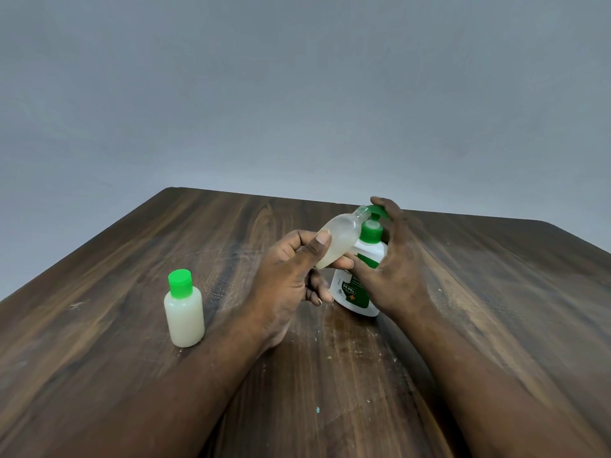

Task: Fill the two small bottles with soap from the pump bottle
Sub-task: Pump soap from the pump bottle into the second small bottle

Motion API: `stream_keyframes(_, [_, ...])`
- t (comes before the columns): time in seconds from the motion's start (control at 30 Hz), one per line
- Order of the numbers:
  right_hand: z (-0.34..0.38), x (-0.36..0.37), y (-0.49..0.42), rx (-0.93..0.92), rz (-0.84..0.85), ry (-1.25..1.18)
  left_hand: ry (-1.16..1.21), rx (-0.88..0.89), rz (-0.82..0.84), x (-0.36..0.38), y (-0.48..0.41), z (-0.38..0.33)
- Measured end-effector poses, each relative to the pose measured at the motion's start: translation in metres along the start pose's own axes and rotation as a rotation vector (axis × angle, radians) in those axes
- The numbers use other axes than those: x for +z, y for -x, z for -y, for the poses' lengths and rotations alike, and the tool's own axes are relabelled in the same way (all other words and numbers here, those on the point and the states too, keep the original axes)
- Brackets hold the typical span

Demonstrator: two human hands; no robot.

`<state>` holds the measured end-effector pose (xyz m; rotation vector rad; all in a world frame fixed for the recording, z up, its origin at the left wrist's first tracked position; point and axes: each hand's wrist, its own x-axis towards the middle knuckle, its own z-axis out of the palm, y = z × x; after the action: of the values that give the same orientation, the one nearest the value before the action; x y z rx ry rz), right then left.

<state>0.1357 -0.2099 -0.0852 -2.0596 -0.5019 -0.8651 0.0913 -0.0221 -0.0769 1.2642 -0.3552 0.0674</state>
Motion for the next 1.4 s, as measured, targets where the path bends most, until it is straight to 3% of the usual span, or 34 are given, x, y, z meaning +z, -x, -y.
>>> stream_keyframes(1.4, [0.0011,0.0004,0.0,0.005,-0.001,-0.047,-0.045,-0.007,-0.002,0.0018,0.0005,-0.001])
